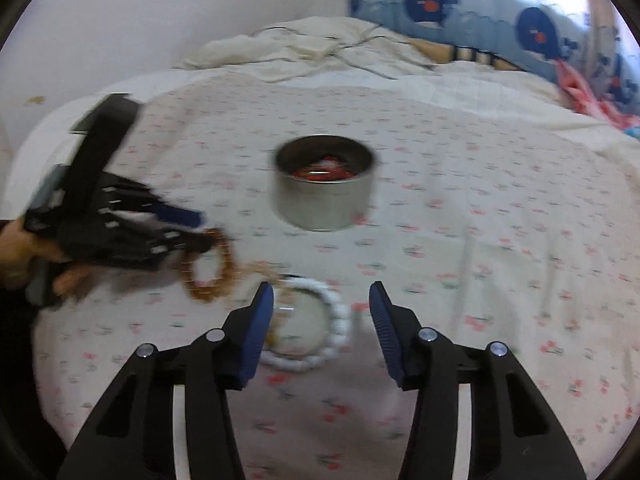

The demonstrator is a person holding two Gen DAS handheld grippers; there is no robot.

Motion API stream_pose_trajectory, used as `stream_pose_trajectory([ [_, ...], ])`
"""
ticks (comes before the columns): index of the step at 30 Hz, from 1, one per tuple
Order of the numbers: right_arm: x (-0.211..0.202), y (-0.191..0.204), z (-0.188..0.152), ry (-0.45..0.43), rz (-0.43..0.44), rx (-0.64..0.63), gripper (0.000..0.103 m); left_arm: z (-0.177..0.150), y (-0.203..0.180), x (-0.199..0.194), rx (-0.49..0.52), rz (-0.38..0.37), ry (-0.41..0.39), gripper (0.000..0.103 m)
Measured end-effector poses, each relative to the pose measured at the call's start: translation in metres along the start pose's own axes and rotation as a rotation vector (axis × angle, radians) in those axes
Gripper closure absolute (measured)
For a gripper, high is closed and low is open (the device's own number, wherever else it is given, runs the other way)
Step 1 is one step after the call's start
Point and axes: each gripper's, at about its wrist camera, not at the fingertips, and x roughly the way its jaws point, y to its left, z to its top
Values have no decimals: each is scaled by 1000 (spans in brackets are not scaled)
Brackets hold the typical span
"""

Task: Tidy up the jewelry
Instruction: 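Grasp the amber bead bracelet with the left tool while the right tool grasps the peach bead bracelet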

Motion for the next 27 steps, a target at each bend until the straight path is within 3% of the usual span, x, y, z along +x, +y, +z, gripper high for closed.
stream_pose_trajectory([
  [3,16,4,-3,60,30,17,54,-1,-2,0,9,4,0,67],
  [7,25,2,-5,94,74,68,59,-2,-7,3,4,-40,2,32],
  [10,32,0,-4,115,84,99,67,-3,-17,7,45,-7,-1,27],
  [13,35,-2,-3,117,100,125,76,-3,-12,6,17,-36,5,28],
  [14,35,-3,-3,116,99,130,78,-3,-11,6,11,-41,5,31],
  [15,37,-3,-3,119,100,135,88,-3,-10,5,10,-50,6,42],
  [19,33,-2,-1,101,101,137,95,-1,-6,0,3,-64,1,91],
  [27,4,-17,5,3,142,180,95,3,1,-17,-12,-106,-77,93],
])
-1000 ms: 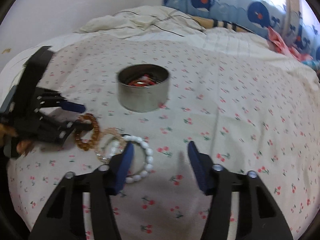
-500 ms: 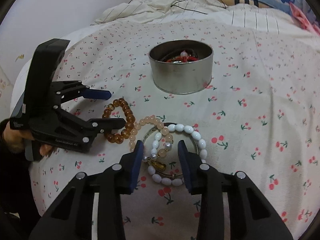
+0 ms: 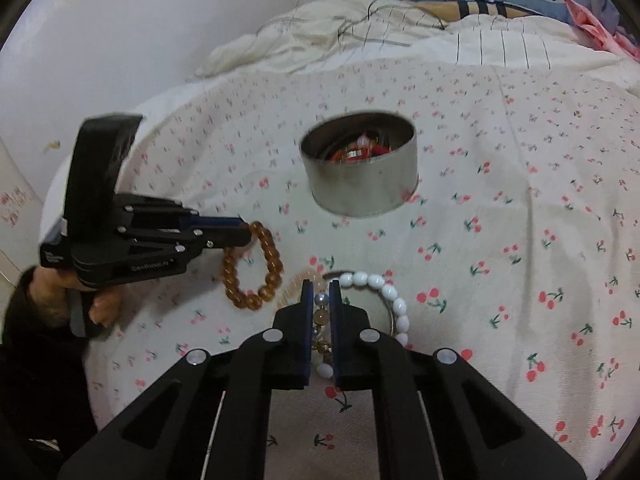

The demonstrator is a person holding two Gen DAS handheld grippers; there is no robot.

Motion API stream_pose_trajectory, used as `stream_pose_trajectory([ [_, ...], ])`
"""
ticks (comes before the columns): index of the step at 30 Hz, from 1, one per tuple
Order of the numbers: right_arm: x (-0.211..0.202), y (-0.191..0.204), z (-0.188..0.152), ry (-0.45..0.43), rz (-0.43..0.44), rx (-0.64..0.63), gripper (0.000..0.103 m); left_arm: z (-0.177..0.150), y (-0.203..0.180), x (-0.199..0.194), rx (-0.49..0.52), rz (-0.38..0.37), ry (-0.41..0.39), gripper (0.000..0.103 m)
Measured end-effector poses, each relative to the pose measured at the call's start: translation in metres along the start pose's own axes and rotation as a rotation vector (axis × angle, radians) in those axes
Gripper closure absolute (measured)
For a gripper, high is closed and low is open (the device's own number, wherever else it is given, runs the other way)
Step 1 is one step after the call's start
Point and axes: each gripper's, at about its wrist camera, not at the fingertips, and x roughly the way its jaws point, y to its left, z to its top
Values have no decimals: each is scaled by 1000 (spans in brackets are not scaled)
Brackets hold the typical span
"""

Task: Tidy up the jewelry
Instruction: 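Grasp the amber bead bracelet with the left tool while the right tool grasps the peach bead bracelet, then lift the amber bead bracelet with the left tool and carry it over the tin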

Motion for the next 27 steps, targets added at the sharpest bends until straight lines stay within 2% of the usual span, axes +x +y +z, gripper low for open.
stream_pose_trajectory([
  [2,-11,-7,4,-35,-14,16,95,2,4,-4,-15,-9,-15,93],
  [4,-20,-20,9,-69,-48,54,95,1,7,-1,-20,18,-4,92],
  [7,-24,-41,13,-80,-117,115,95,0,11,9,-25,66,37,92],
  [9,-23,-56,13,-57,-171,157,95,-2,12,16,-21,90,71,91],
  [11,-16,-63,11,2,-183,186,94,-2,14,15,-34,102,68,81],
  [12,-14,-66,9,22,-200,199,94,-2,16,14,-39,105,65,61],
  [13,-13,-69,6,31,-221,207,86,-2,17,13,-41,120,58,42],
  [14,-12,-69,5,36,-228,205,76,-2,18,11,-43,149,46,37],
  [15,-11,-67,4,37,-240,194,58,-1,19,11,-43,156,43,35],
  [16,-11,-63,4,33,-271,169,51,-2,19,13,-45,146,51,34],
  [19,-2,-59,1,69,-316,114,51,-4,14,22,-25,158,76,28],
  [21,3,-56,0,87,-336,91,51,-5,9,25,-18,165,73,28],
  [23,6,-53,-1,102,-352,64,52,-5,8,25,-26,130,76,34],
  [24,6,-52,-2,108,-354,55,62,-5,7,24,-25,91,78,51],
  [25,6,-52,-2,112,-343,53,82,-4,5,21,-21,65,77,76],
  [26,5,-52,-2,109,-338,56,90,-2,3,20,-10,70,71,87],
  [27,4,-53,-3,106,-331,59,94,-1,1,18,-3,70,63,93],
])
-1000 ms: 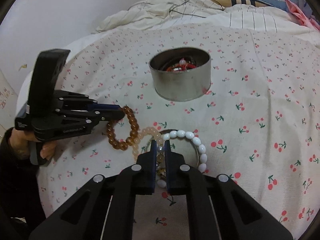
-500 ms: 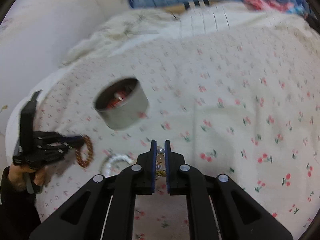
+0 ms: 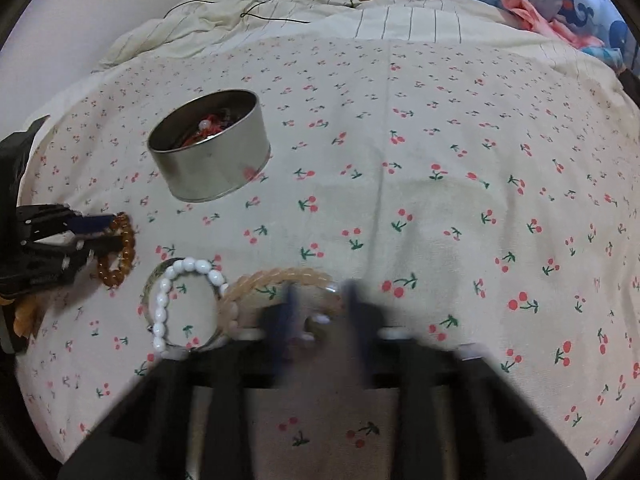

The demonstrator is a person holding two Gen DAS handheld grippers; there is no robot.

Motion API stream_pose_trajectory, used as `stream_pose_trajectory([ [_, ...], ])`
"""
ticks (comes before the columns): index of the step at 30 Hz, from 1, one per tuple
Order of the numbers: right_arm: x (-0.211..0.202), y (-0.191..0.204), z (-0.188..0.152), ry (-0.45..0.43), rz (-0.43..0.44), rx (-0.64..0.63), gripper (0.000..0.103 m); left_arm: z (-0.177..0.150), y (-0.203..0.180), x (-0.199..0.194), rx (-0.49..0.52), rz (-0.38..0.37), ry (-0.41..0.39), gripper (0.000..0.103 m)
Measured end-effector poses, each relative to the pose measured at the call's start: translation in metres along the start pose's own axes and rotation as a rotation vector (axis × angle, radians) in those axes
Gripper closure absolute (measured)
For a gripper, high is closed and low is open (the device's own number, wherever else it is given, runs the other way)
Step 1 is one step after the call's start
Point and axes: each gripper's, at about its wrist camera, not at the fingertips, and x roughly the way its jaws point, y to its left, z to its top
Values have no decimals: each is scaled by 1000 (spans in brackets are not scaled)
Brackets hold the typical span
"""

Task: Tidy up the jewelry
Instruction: 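Lift the amber bead bracelet with the left tool and carry it over the tin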

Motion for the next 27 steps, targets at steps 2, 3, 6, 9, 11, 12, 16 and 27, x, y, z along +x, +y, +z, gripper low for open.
stream_pose_trajectory([
  [2,-4,-1,1,-19,11,9,94,2,2,-7,-11,-13,-32,93],
  [3,-7,-2,2,-36,23,15,95,2,3,-12,-15,-21,-50,93],
  [6,-26,-2,6,-127,66,27,95,6,6,-27,-23,-38,-120,93],
  [9,-41,-3,8,-204,103,41,95,8,6,-32,-21,-23,-150,93],
  [11,-47,-4,9,-235,117,50,95,9,4,-33,-11,-13,-158,93],
  [12,-50,-6,9,-248,128,60,95,9,2,-34,-3,-6,-161,93],
  [16,-54,-10,13,-269,164,91,95,10,-5,-36,26,21,-172,93],
  [27,-48,-3,15,-262,196,75,95,11,-14,-39,77,119,-187,93],
])
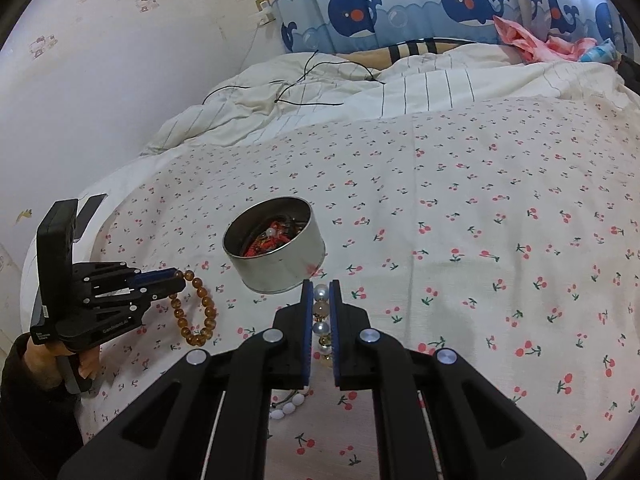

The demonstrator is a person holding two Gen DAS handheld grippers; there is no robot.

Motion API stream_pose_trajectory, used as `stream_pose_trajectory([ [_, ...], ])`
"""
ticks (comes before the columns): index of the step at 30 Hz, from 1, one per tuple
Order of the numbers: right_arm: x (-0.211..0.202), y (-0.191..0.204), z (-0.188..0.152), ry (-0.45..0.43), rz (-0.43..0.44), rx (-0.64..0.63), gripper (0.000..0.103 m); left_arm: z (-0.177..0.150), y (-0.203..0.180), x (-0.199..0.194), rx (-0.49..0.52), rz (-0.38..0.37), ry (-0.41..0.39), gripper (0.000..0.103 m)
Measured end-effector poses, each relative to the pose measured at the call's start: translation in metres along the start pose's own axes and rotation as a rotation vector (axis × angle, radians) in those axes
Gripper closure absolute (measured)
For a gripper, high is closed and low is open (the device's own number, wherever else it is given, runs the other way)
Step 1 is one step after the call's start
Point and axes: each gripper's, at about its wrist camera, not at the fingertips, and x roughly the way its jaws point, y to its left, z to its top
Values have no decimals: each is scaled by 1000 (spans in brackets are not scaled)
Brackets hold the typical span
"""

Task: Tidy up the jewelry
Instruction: 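Lift the amber bead bracelet with the left tool and carry it over the tin, then open the left tool over the tin while the right tool drops the peach bracelet in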

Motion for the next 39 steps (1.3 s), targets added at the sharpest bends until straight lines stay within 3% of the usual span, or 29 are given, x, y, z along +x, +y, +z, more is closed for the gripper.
stream_pose_trajectory([
  [27,8,9,17,-24,96,9,95,26,-14,-18,19,36,-80,93],
  [39,10,8,23,-12,104,22,95,62,6,-31,-109,-113,-147,93],
])
